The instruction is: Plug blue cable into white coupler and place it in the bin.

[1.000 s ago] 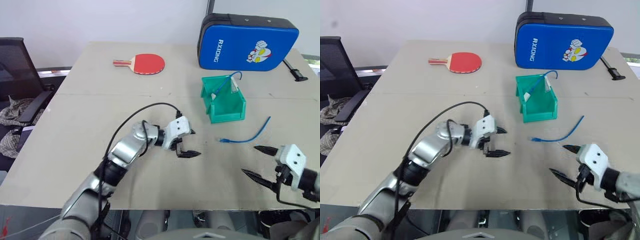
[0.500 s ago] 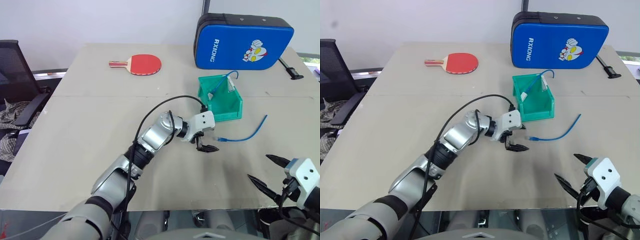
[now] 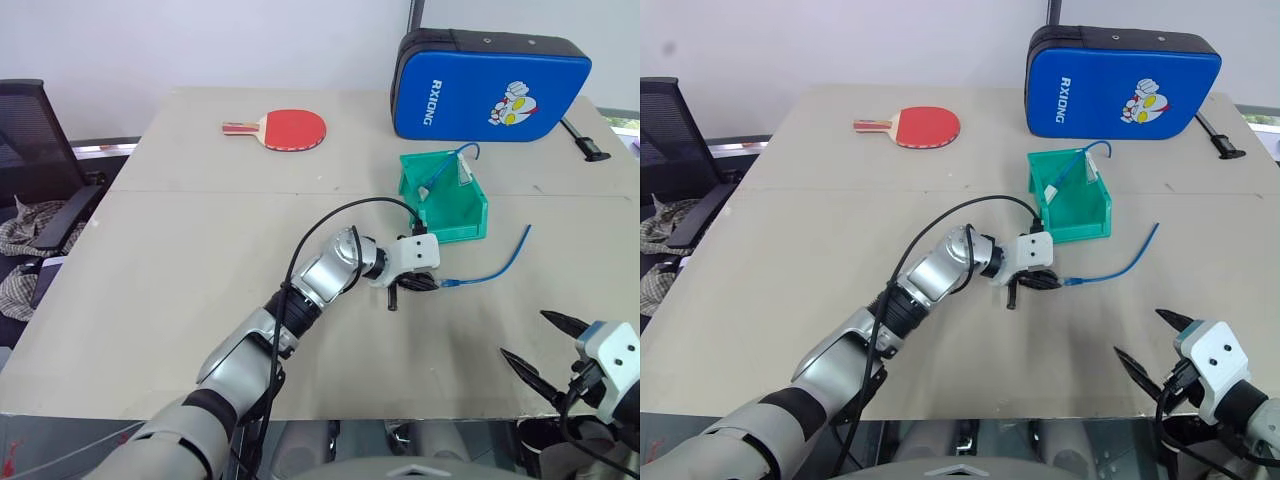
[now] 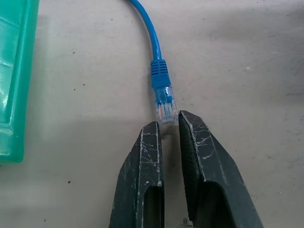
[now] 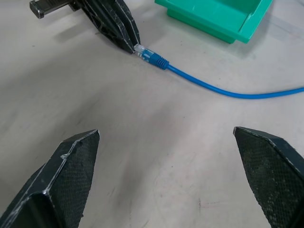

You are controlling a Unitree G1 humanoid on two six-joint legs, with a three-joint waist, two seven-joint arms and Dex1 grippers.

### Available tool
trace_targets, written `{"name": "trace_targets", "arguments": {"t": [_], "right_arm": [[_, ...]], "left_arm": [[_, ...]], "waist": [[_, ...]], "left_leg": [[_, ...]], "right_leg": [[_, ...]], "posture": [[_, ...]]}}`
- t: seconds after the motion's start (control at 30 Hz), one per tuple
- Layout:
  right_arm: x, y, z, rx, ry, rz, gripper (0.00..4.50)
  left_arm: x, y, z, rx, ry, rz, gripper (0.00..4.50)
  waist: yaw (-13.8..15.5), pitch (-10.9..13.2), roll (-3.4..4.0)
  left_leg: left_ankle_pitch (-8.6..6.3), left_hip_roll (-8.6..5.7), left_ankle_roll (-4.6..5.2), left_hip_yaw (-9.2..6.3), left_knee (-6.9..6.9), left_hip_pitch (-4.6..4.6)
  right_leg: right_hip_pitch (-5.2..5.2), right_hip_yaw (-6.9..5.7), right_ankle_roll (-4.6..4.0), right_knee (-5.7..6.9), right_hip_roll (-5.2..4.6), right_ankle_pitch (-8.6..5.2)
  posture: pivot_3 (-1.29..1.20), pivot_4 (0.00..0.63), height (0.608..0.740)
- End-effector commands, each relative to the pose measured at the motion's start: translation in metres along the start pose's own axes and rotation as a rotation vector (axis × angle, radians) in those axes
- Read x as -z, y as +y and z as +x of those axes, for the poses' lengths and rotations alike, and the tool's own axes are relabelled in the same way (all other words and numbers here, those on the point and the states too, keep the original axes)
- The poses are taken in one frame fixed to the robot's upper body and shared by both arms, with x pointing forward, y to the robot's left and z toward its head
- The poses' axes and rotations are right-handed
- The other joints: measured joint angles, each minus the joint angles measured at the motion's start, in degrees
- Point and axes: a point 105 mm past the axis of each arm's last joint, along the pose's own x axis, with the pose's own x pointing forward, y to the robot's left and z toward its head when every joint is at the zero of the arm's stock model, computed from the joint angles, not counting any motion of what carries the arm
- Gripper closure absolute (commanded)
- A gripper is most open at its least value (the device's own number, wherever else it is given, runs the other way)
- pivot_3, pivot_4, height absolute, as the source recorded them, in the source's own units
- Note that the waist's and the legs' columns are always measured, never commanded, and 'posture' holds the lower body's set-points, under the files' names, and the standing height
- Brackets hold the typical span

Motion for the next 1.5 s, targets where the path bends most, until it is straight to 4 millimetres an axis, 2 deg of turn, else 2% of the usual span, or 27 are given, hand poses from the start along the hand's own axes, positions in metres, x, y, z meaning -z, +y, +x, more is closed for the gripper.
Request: {"name": "trace_targets", "arguments": {"t": [0.03,0.23,0.3,0.37,0.47,0.7,1.07,1.13,1.2,1.33,1.37,1.5], "right_arm": [[-0.008,0.002,0.009,0.014,-0.043,0.043,0.00],[-0.022,0.008,0.027,-0.001,-0.167,0.440,0.00],[-0.029,0.015,0.035,-0.051,-0.217,0.539,0.00],[-0.042,0.024,0.042,-0.118,-0.273,0.599,0.00],[-0.059,0.031,0.051,-0.186,-0.326,0.611,0.86],[-0.087,0.040,0.059,-0.289,-0.428,0.669,0.86],[-0.094,0.042,0.059,-0.338,-0.447,0.717,0.86],[-0.094,0.042,0.059,-0.342,-0.445,0.724,1.39],[-0.094,0.043,0.058,-0.352,-0.441,0.727,2.12],[-0.094,0.043,0.057,-0.352,-0.442,0.735,4.09],[-0.094,0.043,0.057,-0.351,-0.444,0.737,4.35],[-0.094,0.042,0.056,-0.348,-0.445,0.741,4.35]], "left_arm": [[-0.002,-0.010,-0.002,0.038,-0.057,0.025,4.45],[-0.023,-0.005,-0.027,0.001,-0.266,0.059,4.45],[-0.026,-0.008,-0.041,0.027,-0.336,0.033,4.45],[-0.031,-0.014,-0.055,0.094,-0.400,-0.064,4.45],[-0.038,-0.027,-0.077,0.212,-0.474,-0.215,4.50],[-0.044,-0.040,-0.105,0.317,-0.541,-0.425,4.50],[-0.049,-0.045,-0.106,0.311,-0.560,-0.446,4.50],[-0.050,-0.045,-0.106,0.306,-0.561,-0.444,4.50],[-0.050,-0.045,-0.106,0.302,-0.562,-0.442,4.50],[-0.048,-0.045,-0.105,0.294,-0.555,-0.430,4.50],[-0.047,-0.045,-0.105,0.293,-0.553,-0.430,4.50],[-0.045,-0.045,-0.104,0.281,-0.549,-0.420,4.50]], "waist": [[-0.07,-0.01,0.02],[-0.09,-0.01,0.05],[-0.09,-0.02,0.08],[-0.23,-0.02,0.09],[-0.37,-0.05,0.14],[-0.20,-0.06,0.16],[-0.24,-0.06,0.16],[-0.24,-0.06,0.16],[-0.24,-0.06,0.16],[-0.23,-0.06,0.16],[-0.23,-0.07,0.16],[-0.22,-0.07,0.16]], "left_leg": [[0.00,0.00,0.00,-0.01,0.00,0.00],[0.00,0.05,0.00,-0.06,0.01,-0.02],[0.00,0.06,0.00,-0.14,0.04,-0.06],[0.00,0.06,0.00,-0.15,0.04,-0.07],[0.00,0.07,0.00,-0.12,0.04,-0.05],[0.01,0.04,0.00,-0.22,0.10,-0.07],[0.01,0.02,0.00,-0.23,0.13,-0.04],[0.01,0.02,0.00,-0.23,0.13,-0.04],[0.01,0.02,0.00,-0.23,0.13,-0.04],[0.01,0.02,0.00,-0.23,0.13,-0.04],[0.00,0.02,0.00,-0.23,0.13,-0.04],[0.01,0.01,0.00,-0.23,0.13,-0.04]], "right_leg": [[0.00,-0.01,0.00,0.00,0.00,0.00],[-0.01,-0.01,-0.02,0.05,0.00,0.01],[-0.01,0.00,-0.03,0.05,-0.02,0.02],[-0.01,-0.01,-0.03,0.05,-0.01,0.02],[-0.01,-0.01,-0.02,0.06,0.01,0.02],[0.02,-0.13,0.02,0.06,0.02,0.03],[0.06,-0.10,-0.01,0.07,0.03,0.02],[0.06,-0.10,-0.01,0.07,0.03,0.02],[0.06,-0.09,-0.01,0.07,0.03,0.02],[0.06,-0.09,-0.01,0.07,0.03,0.02],[0.06,-0.09,-0.01,0.07,0.03,0.02],[0.07,-0.08,-0.02,0.07,0.03,0.01]], "posture": [[0.00,0.150,0.731],[0.00,0.150,0.731],[0.00,0.150,0.731],[0.00,0.150,0.731],[0.00,0.150,0.731],[0.00,0.150,0.731],[0.00,0.150,0.731],[0.00,0.150,0.731],[0.00,0.150,0.731],[0.00,0.150,0.731],[0.00,0.150,0.731],[0.00,0.150,0.731]]}}
